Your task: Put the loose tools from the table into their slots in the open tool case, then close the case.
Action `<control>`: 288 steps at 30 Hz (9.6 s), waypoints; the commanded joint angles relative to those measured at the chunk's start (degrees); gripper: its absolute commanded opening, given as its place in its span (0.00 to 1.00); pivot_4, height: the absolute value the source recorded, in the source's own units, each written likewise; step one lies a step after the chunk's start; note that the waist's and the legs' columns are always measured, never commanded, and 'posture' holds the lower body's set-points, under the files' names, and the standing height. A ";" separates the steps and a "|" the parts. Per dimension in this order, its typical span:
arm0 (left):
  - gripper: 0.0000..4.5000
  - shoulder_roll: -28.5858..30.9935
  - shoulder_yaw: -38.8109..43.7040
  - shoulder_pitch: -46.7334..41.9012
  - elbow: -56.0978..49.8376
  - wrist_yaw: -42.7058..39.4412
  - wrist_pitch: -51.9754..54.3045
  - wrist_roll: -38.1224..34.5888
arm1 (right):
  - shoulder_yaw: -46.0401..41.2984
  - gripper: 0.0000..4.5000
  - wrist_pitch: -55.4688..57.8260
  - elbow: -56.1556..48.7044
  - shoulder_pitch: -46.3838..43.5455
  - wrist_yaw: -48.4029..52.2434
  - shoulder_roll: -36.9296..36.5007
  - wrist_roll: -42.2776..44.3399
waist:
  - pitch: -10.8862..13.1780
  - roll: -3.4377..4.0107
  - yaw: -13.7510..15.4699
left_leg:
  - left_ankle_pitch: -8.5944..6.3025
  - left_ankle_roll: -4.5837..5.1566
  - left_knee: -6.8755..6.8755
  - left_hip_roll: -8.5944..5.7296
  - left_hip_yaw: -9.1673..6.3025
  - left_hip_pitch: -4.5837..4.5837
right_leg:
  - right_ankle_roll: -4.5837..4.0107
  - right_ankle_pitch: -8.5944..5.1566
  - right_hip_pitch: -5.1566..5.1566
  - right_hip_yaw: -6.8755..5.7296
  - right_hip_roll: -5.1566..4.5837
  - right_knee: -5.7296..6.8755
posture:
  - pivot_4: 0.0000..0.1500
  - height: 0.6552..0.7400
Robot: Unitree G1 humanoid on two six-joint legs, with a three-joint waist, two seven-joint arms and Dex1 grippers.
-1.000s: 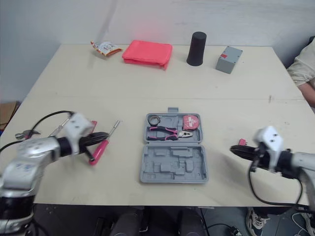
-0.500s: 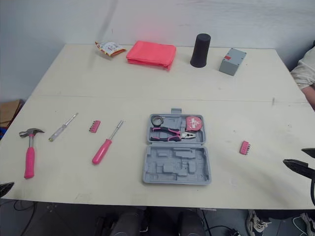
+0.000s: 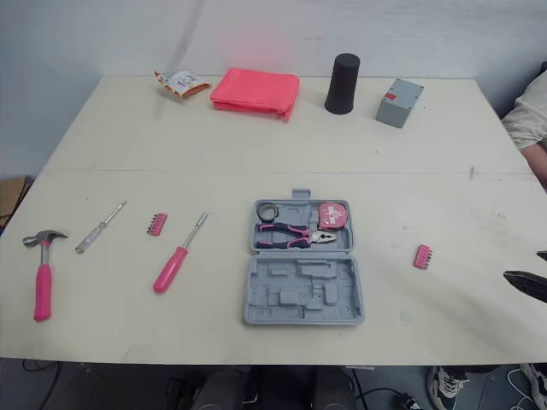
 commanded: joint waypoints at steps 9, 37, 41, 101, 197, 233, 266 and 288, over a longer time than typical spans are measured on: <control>0.98 7.79 -22.81 -15.43 7.78 -0.26 -11.78 6.10 | 16.05 1.00 17.92 -38.07 -14.98 -6.97 8.63 20.58 | 0.02 0.02 -0.28 | 0.18 -0.52 -0.14 0.09 0.03 0.25 | -0.08 0.05 -0.14 0.18 0.10 0.48 | 1.00 0.95; 0.18 5.24 -51.57 -50.18 41.84 -4.84 -25.91 15.94 | 34.40 1.00 26.23 -44.44 -45.53 -13.68 19.61 29.62 | -0.11 -0.53 0.02 | 0.74 -0.20 0.76 -0.17 0.00 -0.64 | -0.01 0.14 -1.03 -0.27 -0.22 1.59 | 1.00 0.95; 0.01 6.76 -48.82 -49.17 36.19 -4.73 -24.79 13.57 | 33.26 1.00 27.38 -44.93 -44.95 -14.12 18.16 30.49 | -0.10 -0.52 -0.02 | 0.75 -0.22 0.75 -0.15 0.00 -0.64 | -0.01 0.14 -1.07 -0.26 -0.21 1.65 | 1.00 0.95; 0.01 -16.67 -104.84 -79.11 -18.44 -8.93 22.98 22.08 | 21.59 1.00 19.26 -48.58 -10.68 -10.91 5.78 19.55 | 0.12 -0.48 1.82 | 0.92 0.05 0.93 -0.28 -0.22 -0.84 | 0.25 0.29 -0.58 -0.26 0.01 0.90 | 1.00 0.95; 0.01 -10.20 -48.29 -50.01 -19.74 -6.53 7.35 -0.91 | 7.46 1.00 17.86 -40.79 -0.32 -9.86 5.47 16.43 | -0.37 0.12 1.05 | 0.67 0.22 0.70 -0.41 -1.08 -0.40 | 0.59 0.49 0.92 -1.25 0.02 -0.34 | 1.00 0.95; 0.98 0.17 -6.80 -8.37 -3.87 4.74 -4.85 -1.84 | 3.48 1.00 5.98 -11.26 -6.87 -3.07 -0.06 5.35 | -0.11 0.35 -0.07 | 0.38 -0.07 -0.02 -0.36 -0.04 -0.58 | 0.56 0.77 -0.38 -0.29 -0.39 -0.36 | 1.00 0.95; 0.98 -14.45 -20.28 -26.62 -19.89 42.74 37.39 0.79 | 29.40 1.00 24.24 -43.54 -37.54 -7.56 8.38 29.67 | -0.15 -0.39 1.68 | 0.82 0.07 0.04 -0.36 0.04 -0.76 | 0.50 0.87 -0.68 -0.08 -0.17 -0.12 | 1.00 0.95; 0.12 -5.92 -36.46 -31.85 -22.85 28.37 14.73 2.72 | 30.80 1.00 22.15 -44.83 -35.83 -10.35 10.02 25.46 | -0.13 -0.44 1.94 | 1.01 0.04 -0.05 -0.36 0.07 -0.83 | 0.39 0.97 -0.88 -0.04 -0.22 -0.03 | 1.00 0.95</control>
